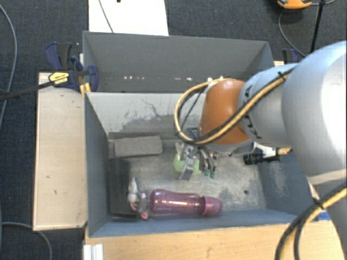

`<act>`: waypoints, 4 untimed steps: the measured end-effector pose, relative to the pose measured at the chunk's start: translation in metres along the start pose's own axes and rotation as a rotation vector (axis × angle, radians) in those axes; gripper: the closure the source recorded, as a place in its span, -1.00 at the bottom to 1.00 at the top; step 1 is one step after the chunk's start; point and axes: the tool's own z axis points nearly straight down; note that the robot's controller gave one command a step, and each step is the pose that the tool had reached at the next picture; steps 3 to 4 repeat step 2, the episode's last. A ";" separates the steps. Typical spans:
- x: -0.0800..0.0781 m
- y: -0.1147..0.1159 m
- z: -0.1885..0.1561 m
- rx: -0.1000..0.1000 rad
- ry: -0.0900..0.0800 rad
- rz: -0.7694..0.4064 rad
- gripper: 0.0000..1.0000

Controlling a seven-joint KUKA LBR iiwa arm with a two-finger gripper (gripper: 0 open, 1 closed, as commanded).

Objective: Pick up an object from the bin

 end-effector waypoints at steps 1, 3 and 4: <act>0.002 0.000 -0.020 0.002 0.008 -0.002 1.00; 0.001 0.000 -0.039 0.001 0.005 -0.003 1.00; 0.001 0.000 -0.039 0.001 0.005 -0.003 1.00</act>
Offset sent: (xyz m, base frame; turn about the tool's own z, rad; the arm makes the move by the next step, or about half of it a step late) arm 0.0000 0.0002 0.0246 0.0000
